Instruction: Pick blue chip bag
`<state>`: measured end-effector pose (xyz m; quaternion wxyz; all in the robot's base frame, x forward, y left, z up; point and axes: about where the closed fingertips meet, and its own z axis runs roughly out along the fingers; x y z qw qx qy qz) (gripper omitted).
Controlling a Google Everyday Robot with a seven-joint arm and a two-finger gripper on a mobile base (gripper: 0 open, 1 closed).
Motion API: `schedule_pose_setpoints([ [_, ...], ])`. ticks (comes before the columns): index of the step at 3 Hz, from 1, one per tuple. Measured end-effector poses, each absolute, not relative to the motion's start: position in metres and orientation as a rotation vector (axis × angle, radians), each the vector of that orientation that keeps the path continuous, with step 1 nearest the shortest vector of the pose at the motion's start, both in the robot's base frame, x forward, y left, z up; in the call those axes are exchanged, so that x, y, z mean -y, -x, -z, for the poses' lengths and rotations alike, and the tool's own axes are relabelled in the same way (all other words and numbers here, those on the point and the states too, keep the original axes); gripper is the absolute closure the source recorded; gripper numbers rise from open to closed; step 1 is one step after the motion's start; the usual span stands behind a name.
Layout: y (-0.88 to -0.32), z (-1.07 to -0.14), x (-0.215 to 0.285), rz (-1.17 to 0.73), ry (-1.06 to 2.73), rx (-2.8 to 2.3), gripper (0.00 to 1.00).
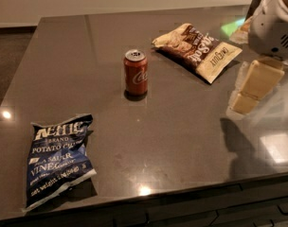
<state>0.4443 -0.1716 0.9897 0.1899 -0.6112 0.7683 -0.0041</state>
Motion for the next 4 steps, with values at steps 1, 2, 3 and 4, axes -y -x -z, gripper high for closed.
schedule_pose_setpoints([
  [1, -0.439, -0.990, 0.130, -0.045, 1.728, -2.090, 0.00],
  [2, -0.436, -0.979, 0.086, -0.045, 1.767, -2.031, 0.00],
  [3, -0.434, -0.966, 0.044, -0.048, 1.824, -1.973, 0.00],
  [4, -0.431, -0.954, 0.006, -0.071, 1.875, -1.933, 0.00],
])
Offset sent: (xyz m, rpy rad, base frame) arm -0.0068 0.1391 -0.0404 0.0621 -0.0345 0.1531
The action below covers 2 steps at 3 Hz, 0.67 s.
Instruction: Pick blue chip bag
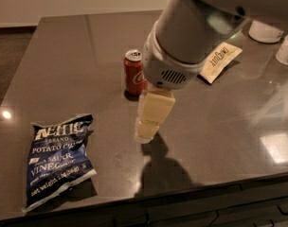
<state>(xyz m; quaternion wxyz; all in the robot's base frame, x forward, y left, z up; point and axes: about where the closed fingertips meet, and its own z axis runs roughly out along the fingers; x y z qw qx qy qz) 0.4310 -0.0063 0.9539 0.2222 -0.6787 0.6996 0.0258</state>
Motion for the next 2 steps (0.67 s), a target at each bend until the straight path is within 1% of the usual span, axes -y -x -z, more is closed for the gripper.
schedule_pose_setpoints([
  [1, -0.426, -0.942, -0.029, -0.098, 1.924, -1.898, 0.00],
  [2, -0.394, -0.904, -0.092, -0.154, 2.103, -1.791, 0.00],
])
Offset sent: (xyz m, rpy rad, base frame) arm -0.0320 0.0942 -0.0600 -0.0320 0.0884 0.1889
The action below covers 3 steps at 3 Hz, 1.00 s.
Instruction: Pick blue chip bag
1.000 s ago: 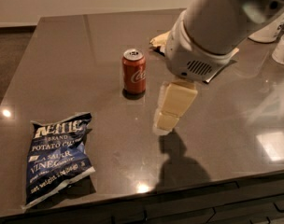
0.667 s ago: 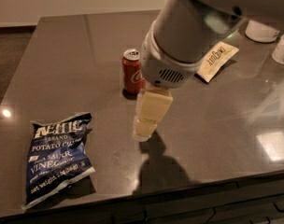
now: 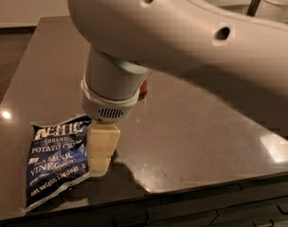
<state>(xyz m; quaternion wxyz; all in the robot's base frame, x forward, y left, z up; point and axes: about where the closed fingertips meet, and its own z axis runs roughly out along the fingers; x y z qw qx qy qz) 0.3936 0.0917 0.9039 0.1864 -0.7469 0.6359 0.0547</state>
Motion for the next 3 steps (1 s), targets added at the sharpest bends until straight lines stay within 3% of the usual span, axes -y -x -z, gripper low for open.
schedule_pose_setpoints([
  [3, -0.388, -0.901, -0.113, -0.120, 2.159, -1.752, 0.00],
])
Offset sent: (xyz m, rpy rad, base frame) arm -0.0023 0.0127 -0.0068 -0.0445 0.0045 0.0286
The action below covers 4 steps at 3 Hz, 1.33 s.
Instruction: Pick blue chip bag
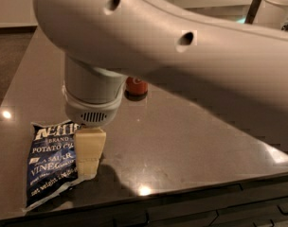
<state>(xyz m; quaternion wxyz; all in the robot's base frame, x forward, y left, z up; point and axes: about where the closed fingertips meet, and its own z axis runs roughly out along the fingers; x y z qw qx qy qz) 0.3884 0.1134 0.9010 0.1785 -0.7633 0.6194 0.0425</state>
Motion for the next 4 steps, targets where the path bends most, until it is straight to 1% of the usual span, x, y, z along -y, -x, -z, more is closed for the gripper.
schedule_pose_setpoints([
  [1, -0.387, -0.886, -0.123, -0.118, 2.228, -1.734, 0.00],
  [3, -0.376, -0.857, -0.135, -0.178, 2.376, -1.707, 0.00],
  [4, -0.369, -0.846, -0.143, -0.199, 2.419, -1.681, 0.18],
])
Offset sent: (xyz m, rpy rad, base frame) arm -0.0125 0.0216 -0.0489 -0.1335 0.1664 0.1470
